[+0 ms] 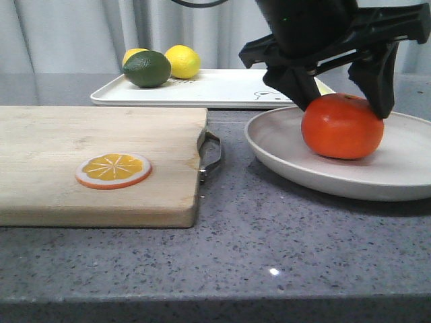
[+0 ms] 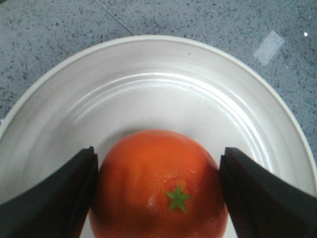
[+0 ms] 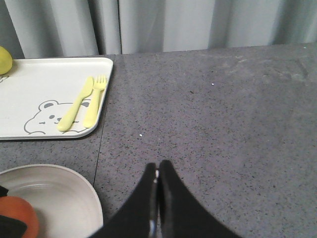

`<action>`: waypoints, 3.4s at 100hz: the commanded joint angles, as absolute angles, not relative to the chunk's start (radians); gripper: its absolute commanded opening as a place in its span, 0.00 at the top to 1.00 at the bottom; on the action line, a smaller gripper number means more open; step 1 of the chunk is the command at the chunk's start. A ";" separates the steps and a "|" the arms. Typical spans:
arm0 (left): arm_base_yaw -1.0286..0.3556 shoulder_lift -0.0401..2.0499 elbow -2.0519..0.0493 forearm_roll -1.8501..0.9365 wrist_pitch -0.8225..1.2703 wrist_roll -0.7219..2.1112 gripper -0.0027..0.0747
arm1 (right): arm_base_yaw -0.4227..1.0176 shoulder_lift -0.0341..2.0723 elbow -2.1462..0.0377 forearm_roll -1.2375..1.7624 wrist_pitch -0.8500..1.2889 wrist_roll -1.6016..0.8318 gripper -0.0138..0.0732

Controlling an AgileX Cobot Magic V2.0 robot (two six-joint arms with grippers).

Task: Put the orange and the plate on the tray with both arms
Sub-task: 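Lift the orange with the left gripper and lower it onto the white plate, then open the left gripper and raise it away from the orange, then move the right gripper down to the plate rim farthest from the cutting board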

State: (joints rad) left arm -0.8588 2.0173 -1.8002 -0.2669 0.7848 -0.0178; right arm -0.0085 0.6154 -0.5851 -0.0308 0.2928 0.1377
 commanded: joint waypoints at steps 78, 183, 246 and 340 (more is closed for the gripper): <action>-0.857 1.915 -1.833 -0.269 0.739 -0.016 0.31 | -0.013 0.623 -0.621 -0.036 0.220 0.129 0.92; -0.838 1.256 -1.182 -0.218 0.343 0.009 0.99 | -0.013 0.623 -0.621 -0.036 0.218 0.129 0.92; -0.838 0.741 -0.650 -0.218 0.080 0.009 0.99 | -0.013 0.623 -0.621 -0.036 0.216 0.129 0.92; -0.838 0.651 -0.584 -0.218 0.058 0.009 0.99 | 0.071 0.941 -0.776 0.022 0.586 0.128 0.37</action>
